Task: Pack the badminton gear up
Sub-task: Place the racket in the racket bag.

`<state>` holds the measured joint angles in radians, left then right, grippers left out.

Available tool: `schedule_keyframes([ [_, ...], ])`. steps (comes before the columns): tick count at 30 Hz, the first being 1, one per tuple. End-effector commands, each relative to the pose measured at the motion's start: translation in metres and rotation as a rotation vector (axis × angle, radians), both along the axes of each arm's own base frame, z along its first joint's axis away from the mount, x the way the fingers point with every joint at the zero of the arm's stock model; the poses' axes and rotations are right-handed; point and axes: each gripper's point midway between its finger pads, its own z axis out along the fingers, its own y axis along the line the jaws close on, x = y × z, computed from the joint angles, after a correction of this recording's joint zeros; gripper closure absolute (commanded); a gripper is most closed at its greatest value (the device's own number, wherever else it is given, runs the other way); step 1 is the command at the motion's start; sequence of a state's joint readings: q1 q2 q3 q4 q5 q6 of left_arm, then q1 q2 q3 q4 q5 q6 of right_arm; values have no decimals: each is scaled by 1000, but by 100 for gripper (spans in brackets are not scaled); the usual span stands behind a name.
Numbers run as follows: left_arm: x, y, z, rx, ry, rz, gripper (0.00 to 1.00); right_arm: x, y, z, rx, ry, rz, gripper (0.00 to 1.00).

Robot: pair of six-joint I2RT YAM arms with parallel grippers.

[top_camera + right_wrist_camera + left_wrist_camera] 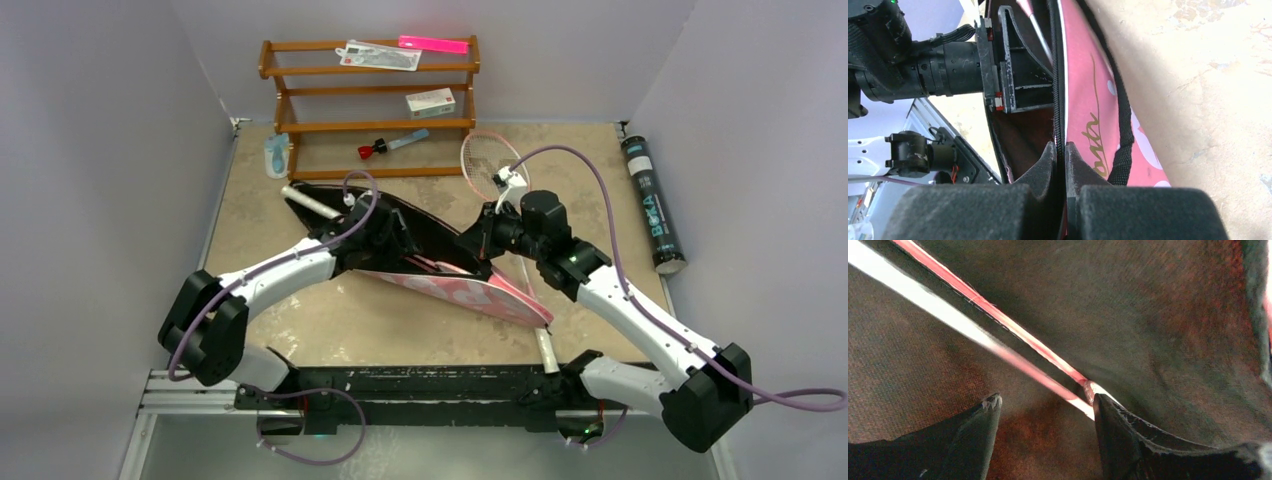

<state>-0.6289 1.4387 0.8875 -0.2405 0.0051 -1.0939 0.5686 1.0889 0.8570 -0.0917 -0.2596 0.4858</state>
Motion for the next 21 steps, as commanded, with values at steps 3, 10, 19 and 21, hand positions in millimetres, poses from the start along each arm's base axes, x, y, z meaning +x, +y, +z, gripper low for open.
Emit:
schedule_keyframes([
  [3, -10, 19, 30, 111, -12, -34, 30, 11, 4, 45, 73, -151, -10, 100],
  [10, -4, 47, 92, 215, -140, -11, 29, 9, 5, 39, 61, -131, 1, 100],
  [19, -32, 107, 120, 281, -163, 163, 28, 6, 4, 32, 54, -106, 10, 100],
  [21, -41, 119, 112, 285, -124, 227, 29, 6, 5, 32, 56, -106, 12, 100],
])
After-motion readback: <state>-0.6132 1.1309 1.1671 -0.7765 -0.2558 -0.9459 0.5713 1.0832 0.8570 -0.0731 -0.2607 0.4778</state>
